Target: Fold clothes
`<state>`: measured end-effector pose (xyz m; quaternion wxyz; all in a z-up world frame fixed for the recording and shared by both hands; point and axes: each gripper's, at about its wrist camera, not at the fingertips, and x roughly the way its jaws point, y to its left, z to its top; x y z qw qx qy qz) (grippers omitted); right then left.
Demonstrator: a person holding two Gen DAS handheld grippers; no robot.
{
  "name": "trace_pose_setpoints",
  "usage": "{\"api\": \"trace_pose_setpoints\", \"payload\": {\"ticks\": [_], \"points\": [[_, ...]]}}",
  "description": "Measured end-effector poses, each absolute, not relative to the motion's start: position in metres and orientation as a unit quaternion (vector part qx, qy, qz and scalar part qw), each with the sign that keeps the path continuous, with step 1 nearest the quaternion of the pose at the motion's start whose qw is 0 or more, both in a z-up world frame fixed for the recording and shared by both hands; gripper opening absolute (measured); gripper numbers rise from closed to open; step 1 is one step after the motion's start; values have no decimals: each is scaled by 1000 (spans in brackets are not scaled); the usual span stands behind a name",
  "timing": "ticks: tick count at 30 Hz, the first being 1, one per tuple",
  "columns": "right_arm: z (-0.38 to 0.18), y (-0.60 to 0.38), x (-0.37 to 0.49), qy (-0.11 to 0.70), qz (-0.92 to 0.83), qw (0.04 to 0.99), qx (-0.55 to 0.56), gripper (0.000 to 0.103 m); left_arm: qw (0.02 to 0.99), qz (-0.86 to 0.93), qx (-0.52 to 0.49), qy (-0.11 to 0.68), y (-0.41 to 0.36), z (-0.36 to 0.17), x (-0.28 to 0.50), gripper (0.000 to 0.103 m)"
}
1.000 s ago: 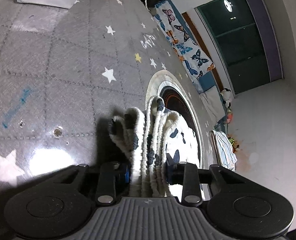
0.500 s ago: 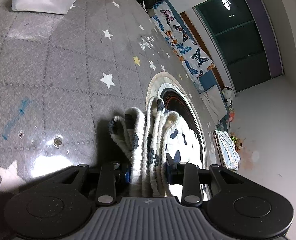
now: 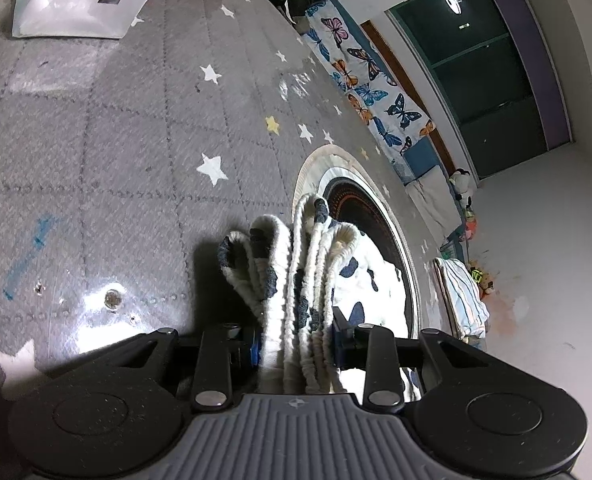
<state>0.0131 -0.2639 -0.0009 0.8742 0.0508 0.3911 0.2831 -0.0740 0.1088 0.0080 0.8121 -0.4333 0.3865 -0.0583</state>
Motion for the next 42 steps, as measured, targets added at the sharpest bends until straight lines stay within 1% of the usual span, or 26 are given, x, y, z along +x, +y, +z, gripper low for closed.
{"api": "trace_pose_setpoints", "payload": {"ticks": [1,2,3,4,6,9,13,20,31,42], "points": [[-1,-264,13,393,284,873,56,32,813,-57,-432,387,108,8,-74,34],[-1,-265,12,394,284,872,61,25,813,-56,-430,387,107,9,-73,34],[-1,-266,11,395,284,871,66,21,814,-54,-428,388,106,10,-72,34],[-1,-267,9,394,283,872,71,19,816,-53,-425,390,105,11,-72,34],[2,-269,6,389,281,874,81,12,818,-50,-418,392,102,13,-71,34],[8,-275,0,376,276,880,93,8,824,-48,-404,395,98,18,-68,34],[17,-285,-11,358,269,888,102,6,828,-60,-389,398,85,26,-62,34],[36,-323,-27,327,233,909,109,5,834,-104,-352,411,38,39,-40,34],[63,-410,-35,294,138,940,106,5,830,-187,-294,435,-76,54,8,34],[73,-485,-30,281,58,953,95,5,826,-242,-247,445,-175,61,52,34]]}}
